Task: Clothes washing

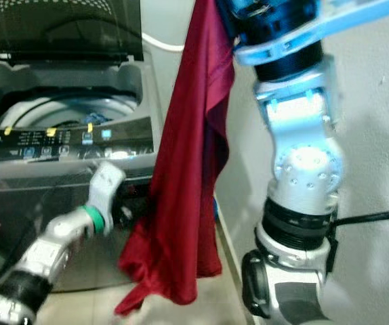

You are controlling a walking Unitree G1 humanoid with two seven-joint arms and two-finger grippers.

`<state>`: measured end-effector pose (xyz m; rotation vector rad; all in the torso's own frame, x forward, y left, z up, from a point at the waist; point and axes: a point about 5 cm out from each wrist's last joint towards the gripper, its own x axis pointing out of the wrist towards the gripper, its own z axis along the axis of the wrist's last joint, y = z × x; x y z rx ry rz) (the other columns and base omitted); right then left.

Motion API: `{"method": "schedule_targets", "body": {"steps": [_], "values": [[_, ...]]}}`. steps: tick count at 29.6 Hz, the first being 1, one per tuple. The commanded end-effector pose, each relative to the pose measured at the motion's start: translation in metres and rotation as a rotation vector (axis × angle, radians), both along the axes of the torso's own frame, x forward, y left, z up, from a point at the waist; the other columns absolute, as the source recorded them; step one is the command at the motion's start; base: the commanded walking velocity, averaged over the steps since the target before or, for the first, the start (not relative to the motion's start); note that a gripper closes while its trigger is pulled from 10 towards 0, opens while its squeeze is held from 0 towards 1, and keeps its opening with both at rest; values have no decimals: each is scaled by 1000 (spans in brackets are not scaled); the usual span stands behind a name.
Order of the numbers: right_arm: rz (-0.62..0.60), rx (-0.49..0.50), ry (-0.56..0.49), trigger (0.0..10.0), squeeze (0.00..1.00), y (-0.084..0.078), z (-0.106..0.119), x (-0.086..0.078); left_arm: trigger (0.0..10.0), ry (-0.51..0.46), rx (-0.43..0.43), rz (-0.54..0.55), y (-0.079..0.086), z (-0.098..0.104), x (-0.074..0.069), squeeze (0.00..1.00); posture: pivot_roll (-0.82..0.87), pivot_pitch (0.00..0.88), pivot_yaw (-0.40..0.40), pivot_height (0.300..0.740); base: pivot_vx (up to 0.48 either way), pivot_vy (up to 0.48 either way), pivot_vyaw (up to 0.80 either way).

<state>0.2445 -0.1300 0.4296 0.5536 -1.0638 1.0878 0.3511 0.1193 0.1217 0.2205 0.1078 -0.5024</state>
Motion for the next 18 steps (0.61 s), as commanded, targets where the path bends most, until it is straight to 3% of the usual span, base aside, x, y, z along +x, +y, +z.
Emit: {"method": "schedule_targets", "body": {"steps": [1, 2, 3, 4, 5, 6, 7, 8, 10, 11, 13, 15, 17, 18], "values": [[2, 15, -25, 10000, 0, -8, 0, -7, 10000, -237, -18, 309, 43, 53, 24, 0, 80, 7, -6, 740, 0, 0, 0], [-17, 29, -11, 10000, 0, -16, -3, -7, 10000, -333, -18, 370, 55, 77, 29, 0, 90, 9, -6, 740, 0, 0, 0], [-17, 29, -11, 10000, 0, -16, -3, -7, 10000, -333, -18, 370, 55, 77, 29, 0, 90, 9, -6, 740, 0, 0, 0], [-34, 41, -5, 10000, 0, -22, -5, -8, 10000, -400, -27, 388, 62, 97, 33, 0, 94, 10, -3, 740, 0, 0, 0], [-53, 37, -1, 10000, 0, -26, -6, -9, 10000, -439, -65, 339, 60, 115, 35, 0, 94, 9, 0, 740, 0, 0, 0], [-53, 37, -1, 10000, 0, -26, -6, -9, 10000, -439, -65, 339, 60, 115, 35, 0, 94, 9, 0, 740, 0, 0, 0], [-62, 30, 0, 10000, 0, -27, -6, -10, 10000, -449, -98, 273, 54, 125, 35, 0, 87, 6, 8, 740, 0, 0, 0], [-62, 30, 0, 10000, 0, -27, -6, -10, 10000, -449, -98, 273, 54, 125, 35, 0, 87, 6, 8, 740, 0, 0, 0], [-86, -39, 34, 10000, 0, -18, -14, -4, 10000, -393, -160, 49, 23, 122, 27, 0, 87, 6, 8, 740, 0, 0, 0], [-86, -39, 34, 10000, 0, -18, -14, -4, 10000, -393, -160, 49, 23, 122, 27, 0, 87, 6, 8, 740, 0, 0, 0], [-100, -115, 83, 10000, 0, -3, -26, 4, 10000, -332, -201, -88, -3, 107, 18, 0, 73, 9, 13, 740, 0, 0, 0], [-104, -144, 101, 10000, 0, 3, -31, 7, 10000, -308, -217, -123, -11, 101, 14, 0, 73, 9, 13, 740, 0, 0, 0], [-170, -310, 164, 10000, 0, 28, -59, 21, 10000, -248, -221, -181, -33, 72, 0, 0, 74, 14, 6, 740, 0, 0, 0], [-170, -310, 164, 10000, 0, 28, -59, 21, 10000, -248, -221, -181, -33, 72, 0, 0, 74, 14, 6, 740, 0, 0, 0]]}}
